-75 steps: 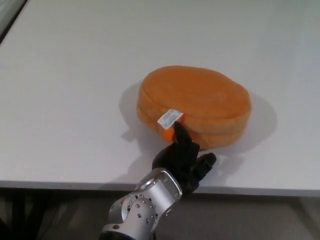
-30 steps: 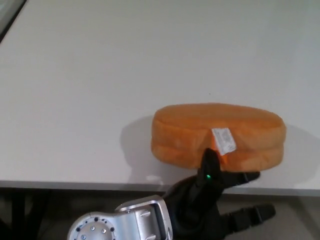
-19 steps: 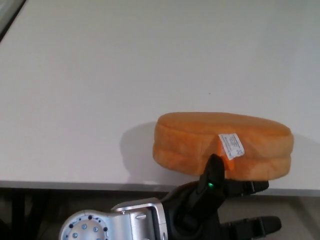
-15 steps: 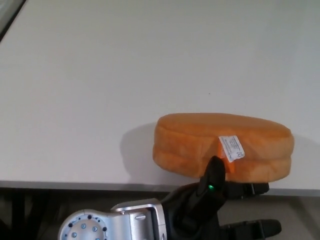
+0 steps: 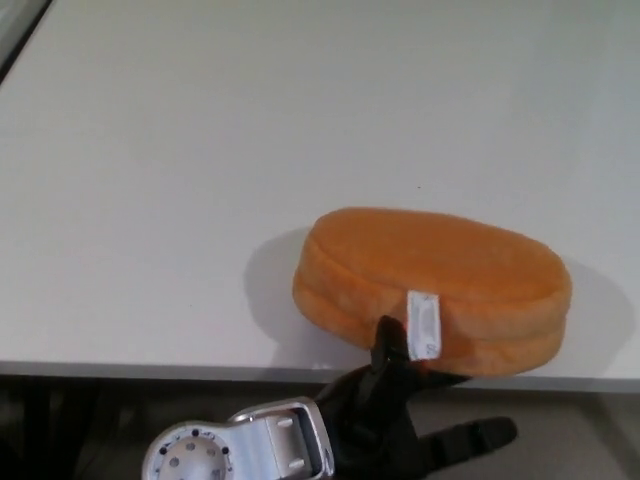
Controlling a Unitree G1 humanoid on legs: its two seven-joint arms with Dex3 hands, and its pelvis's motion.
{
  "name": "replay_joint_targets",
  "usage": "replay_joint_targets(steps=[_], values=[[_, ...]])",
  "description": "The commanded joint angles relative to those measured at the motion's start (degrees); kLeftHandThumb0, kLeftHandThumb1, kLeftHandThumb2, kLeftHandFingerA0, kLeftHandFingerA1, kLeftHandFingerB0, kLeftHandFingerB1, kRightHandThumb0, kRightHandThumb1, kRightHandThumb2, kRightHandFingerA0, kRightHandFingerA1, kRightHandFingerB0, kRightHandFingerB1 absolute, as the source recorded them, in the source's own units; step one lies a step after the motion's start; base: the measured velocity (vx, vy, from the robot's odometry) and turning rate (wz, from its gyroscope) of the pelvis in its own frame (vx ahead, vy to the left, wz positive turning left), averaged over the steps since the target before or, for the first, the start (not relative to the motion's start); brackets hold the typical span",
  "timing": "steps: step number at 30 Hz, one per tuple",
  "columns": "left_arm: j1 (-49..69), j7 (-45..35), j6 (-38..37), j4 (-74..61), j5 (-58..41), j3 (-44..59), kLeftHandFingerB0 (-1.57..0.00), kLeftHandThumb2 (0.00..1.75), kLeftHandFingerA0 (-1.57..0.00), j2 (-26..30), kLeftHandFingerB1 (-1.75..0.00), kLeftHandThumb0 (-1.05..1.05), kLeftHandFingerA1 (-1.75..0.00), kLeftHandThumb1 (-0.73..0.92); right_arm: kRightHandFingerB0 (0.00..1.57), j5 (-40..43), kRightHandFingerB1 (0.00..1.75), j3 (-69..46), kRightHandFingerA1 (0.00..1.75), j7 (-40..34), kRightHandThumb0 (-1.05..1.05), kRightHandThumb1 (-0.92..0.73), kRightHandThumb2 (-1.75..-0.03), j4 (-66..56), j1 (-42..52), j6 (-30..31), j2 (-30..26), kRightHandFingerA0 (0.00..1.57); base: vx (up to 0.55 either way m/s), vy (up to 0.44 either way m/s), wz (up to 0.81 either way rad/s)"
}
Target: A soft plate is kept in the center of the table close to the robot and the robot uses its left hand to pick up the plate, turns it upside down and places it back on the table
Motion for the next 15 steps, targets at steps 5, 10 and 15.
replay_joint_targets(steps=[5,10,15], values=[[-4.9,0.8,-10.2,6.2,7.2,4.0,0.00,1.28,0.00,-7.4,-0.05,-1.05,-0.23,0.85,0.30,1.5,0.32,-0.5,0.46,0.7,-0.69,-0.81,-0.65,0.1,0.1,0.4,-0.2,0.53,0.00,0.000,0.00],[-7.1,1.7,-11.3,8.8,8.1,6.4,0.00,1.28,0.00,-8.5,-0.05,-1.05,-0.23,0.86,0.28,1.7,0.32,-0.5,0.46,1.2,-0.68,-0.81,-0.66,0.6,-0.2,0.2,-0.3,0.55,0.00,0.000,0.00],[-9.4,2.1,-9.9,10.1,9.6,7.4,0.00,1.30,0.00,-8.6,-0.06,-1.05,-0.23,0.90,0.29,1.9,0.32,-0.7,0.45,1.6,-0.68,-0.81,-0.65,1.6,-0.9,0.1,-0.2,0.54,0.00,0.000,0.00]])
